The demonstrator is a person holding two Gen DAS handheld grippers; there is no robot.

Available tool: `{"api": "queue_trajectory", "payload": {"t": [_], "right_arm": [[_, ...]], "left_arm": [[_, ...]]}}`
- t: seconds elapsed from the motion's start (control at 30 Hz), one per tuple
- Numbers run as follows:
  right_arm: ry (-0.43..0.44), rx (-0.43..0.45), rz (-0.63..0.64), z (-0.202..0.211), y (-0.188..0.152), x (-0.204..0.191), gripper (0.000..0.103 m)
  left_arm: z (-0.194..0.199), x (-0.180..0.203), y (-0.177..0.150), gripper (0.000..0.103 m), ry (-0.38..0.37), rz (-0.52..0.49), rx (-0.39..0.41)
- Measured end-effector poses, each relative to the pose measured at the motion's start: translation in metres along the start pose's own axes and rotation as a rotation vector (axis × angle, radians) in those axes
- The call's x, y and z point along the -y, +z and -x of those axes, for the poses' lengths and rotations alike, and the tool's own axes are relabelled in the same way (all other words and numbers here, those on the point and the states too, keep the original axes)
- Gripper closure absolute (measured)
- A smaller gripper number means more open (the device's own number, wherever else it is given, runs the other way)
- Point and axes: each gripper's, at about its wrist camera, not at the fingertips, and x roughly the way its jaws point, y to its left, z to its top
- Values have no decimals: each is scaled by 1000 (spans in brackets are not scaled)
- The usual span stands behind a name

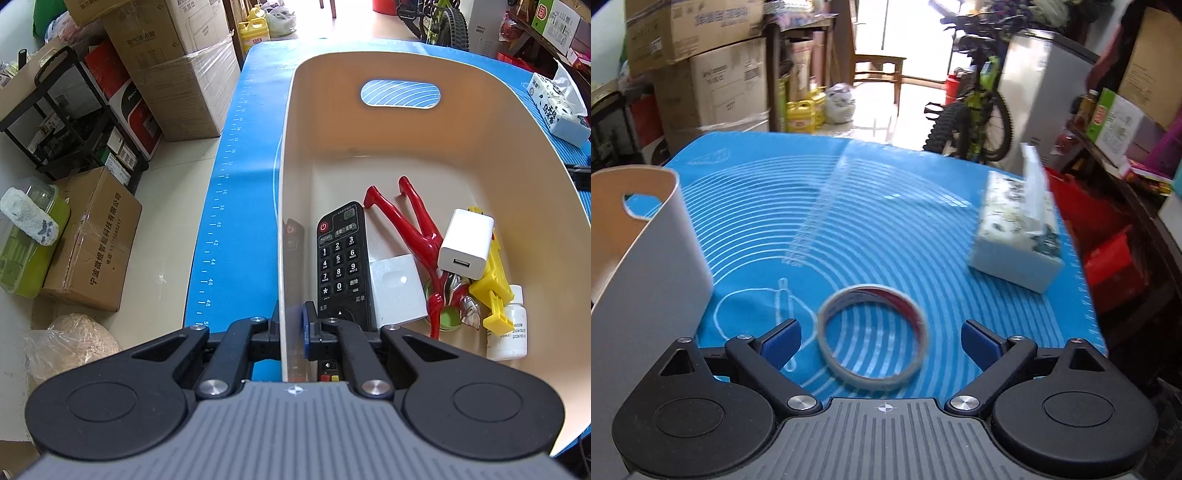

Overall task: Organize rigid objects
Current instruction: 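Grasp the clear tape roll by its edge with the right tool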

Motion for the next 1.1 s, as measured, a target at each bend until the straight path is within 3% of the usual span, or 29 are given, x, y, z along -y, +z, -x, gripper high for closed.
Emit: {"api": "queue_trajectory", "payload": {"t": [0.2,0.27,0.4,0.63,1.1], "right_arm": [[26,-71,23,-29,-5,-17,18],[36,-98,5,-37,-7,-18,26],[61,-101,-11,-41,-9,-19,32],[109,-108,38,-32,-10,-31,85],[11,25,-58,18,-27,-11,86]], "left_arm": [[0,0,0,93,0,-1,1],[0,0,0,93,-1,-1,1],[0,0,0,93,1,-1,0],[0,1,0,93,1,0,0],[0,1,0,93,0,0,0]]}}
